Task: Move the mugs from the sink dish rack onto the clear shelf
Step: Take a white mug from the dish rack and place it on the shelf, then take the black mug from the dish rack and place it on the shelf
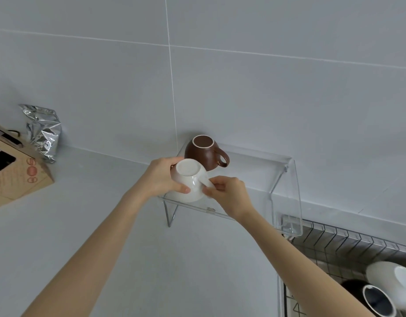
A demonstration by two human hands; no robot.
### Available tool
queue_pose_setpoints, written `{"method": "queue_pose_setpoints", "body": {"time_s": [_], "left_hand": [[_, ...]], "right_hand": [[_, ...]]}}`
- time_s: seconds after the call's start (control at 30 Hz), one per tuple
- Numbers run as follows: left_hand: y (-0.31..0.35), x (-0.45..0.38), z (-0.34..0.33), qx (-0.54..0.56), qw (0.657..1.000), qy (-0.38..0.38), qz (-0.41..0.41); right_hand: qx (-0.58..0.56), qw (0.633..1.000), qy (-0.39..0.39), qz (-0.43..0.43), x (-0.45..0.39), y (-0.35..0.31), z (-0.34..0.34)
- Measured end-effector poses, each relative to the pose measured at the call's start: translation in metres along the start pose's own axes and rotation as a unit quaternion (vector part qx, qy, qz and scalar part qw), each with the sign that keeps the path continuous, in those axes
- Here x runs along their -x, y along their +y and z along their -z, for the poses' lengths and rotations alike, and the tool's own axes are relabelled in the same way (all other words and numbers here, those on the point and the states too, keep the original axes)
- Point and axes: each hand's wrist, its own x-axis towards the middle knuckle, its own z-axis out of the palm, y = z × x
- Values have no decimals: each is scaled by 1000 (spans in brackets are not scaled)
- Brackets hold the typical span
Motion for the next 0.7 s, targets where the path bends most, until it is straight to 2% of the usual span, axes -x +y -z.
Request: {"method": "queue_pose_setpoints", "body": {"time_s": [0.17, 0.23, 0.4, 0.57, 0.7], "left_hand": [[7, -3, -2, -76, 997, -27, 18], [15, -2, -8, -127, 992, -17, 13], [63, 15, -54, -124, 987, 10, -106], [122, 33, -133, -81, 974, -83, -193], [156, 57, -208, -43, 960, -168, -218]], "right_hand": [[-15, 999, -36, -9, 2, 2, 8], [-3, 1000, -25, 5, 7, 4, 22], [-7, 999, 36, 19, 34, 25, 80], [3, 996, 94, -1, 76, 64, 152], [9, 987, 144, -76, 129, 120, 209]]}}
